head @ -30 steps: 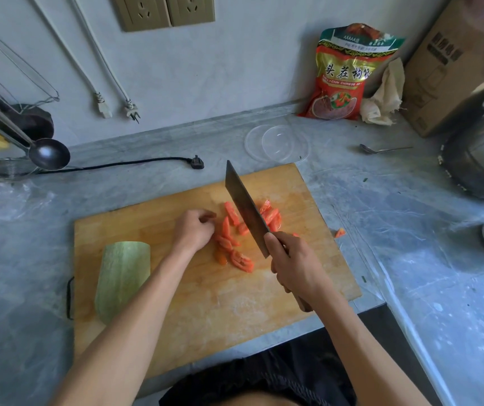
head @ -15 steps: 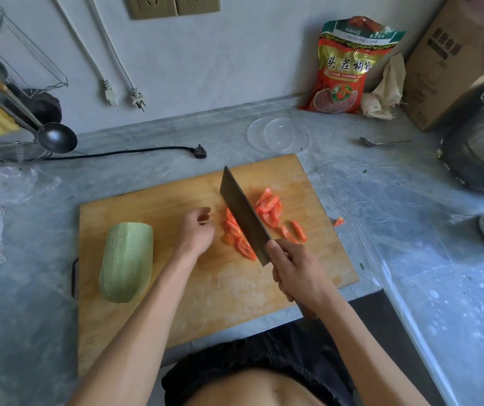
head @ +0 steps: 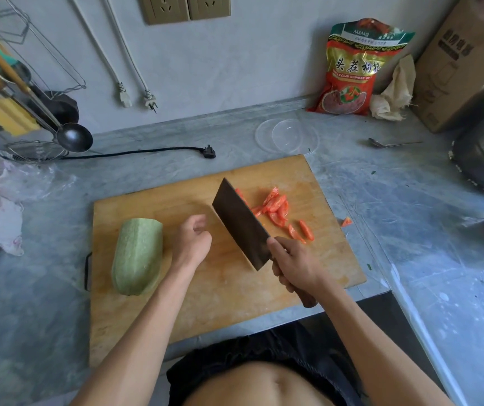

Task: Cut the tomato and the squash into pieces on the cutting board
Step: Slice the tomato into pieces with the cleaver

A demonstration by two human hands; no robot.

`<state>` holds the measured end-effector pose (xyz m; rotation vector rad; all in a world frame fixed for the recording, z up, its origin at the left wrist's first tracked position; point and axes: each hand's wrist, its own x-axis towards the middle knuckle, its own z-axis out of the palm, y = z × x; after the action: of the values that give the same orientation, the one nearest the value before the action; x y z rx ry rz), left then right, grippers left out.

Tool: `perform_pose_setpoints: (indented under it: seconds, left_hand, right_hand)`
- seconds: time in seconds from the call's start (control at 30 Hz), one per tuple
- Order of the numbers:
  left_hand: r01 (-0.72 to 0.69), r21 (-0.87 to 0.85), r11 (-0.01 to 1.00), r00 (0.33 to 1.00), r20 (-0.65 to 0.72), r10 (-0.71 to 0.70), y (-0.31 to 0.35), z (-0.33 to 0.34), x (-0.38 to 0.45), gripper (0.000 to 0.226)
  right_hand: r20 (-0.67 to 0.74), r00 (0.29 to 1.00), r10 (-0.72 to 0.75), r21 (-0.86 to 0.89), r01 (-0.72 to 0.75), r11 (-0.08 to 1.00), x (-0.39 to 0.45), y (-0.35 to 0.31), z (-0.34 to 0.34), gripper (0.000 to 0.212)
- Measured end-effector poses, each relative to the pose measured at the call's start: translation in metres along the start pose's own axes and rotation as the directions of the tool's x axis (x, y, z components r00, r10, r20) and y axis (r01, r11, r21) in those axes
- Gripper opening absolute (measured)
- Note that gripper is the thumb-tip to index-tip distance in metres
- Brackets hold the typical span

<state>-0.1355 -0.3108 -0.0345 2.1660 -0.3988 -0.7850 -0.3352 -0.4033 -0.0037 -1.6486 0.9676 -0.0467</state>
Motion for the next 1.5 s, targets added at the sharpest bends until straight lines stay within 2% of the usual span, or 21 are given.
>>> perform_pose_setpoints:
  seconds: [0.13, 0.23, 0.33, 0.43, 0.53, 0.77, 0.93, 1.03, 1.13, 1.23, 1.37, 1.5]
  left_hand:
    - [-0.018, 0.0, 1.0, 1.0, -0.024, 0.018, 0.001, -0.005, 0.004, 0.05]
    - [-0.023, -0.048, 0.999, 0.996, -0.088, 0.019, -0.002, -0.006, 0.01, 0.043]
    - [-0.035, -0.124, 0.992, 0.983, -0.185, 0.011, -0.002, -0.005, 0.011, 0.04]
    - [-0.037, -0.127, 0.991, 0.98, -0.199, 0.011, -0.002, -0.005, 0.006, 0.041]
    - [-0.044, -0.084, 0.995, 0.987, -0.159, 0.03, -0.005, -0.002, 0.003, 0.037]
    - [-0.058, -0.032, 0.998, 0.994, -0.097, 0.054, -0.01, 0.009, 0.009, 0.04]
    - [-0.094, -0.047, 0.994, 0.986, -0.143, 0.086, -0.002, 0.01, 0.013, 0.037]
    - [-0.098, -0.09, 0.991, 0.982, -0.173, 0.081, -0.001, 0.01, 0.014, 0.035]
    - [-0.111, -0.109, 0.988, 0.981, -0.174, 0.091, -0.001, 0.013, 0.014, 0.033]
    - [-0.117, -0.074, 0.99, 0.981, -0.166, 0.103, 0.0, 0.016, 0.014, 0.034]
    - [-0.157, -0.043, 0.987, 0.979, -0.141, 0.149, 0.001, 0.02, 0.016, 0.034]
    - [-0.196, -0.019, 0.981, 0.975, -0.108, 0.192, 0.004, 0.028, 0.025, 0.033]
  right_hand:
    - [-0.018, 0.999, -0.037, -0.039, 0.036, 0.999, 0.008, -0.008, -0.004, 0.036]
    - [0.028, 0.998, -0.053, -0.013, 0.053, 0.999, 0.006, -0.014, 0.004, 0.037]
    - [0.125, 0.992, -0.007, 0.035, 0.003, 0.999, 0.002, -0.017, 0.024, 0.038]
    - [0.158, 0.986, 0.05, 0.087, -0.065, 0.994, 0.004, -0.013, 0.035, 0.038]
    - [0.113, 0.991, 0.065, 0.119, -0.079, 0.99, 0.008, -0.006, 0.023, 0.038]
    - [-0.089, 0.993, 0.08, 0.157, -0.065, 0.985, 0.017, 0.005, -0.016, 0.038]
    - [-0.066, 0.998, 0.014, 0.188, -0.001, 0.982, 0.004, -0.01, 0.01, 0.037]
    - [0.012, 1.0, 0.022, 0.224, -0.024, 0.974, 0.002, -0.016, 0.03, 0.037]
    - [0.037, 0.998, 0.05, 0.177, -0.056, 0.983, 0.007, -0.016, 0.035, 0.038]
    - [-0.006, 0.998, 0.07, 0.176, -0.068, 0.982, 0.011, -0.01, 0.022, 0.038]
    - [-0.133, 0.987, 0.094, 0.187, -0.068, 0.98, 0.014, -0.004, -0.003, 0.038]
    - [-0.115, 0.992, 0.052, 0.147, -0.035, 0.989, 0.012, -0.009, -0.011, 0.038]
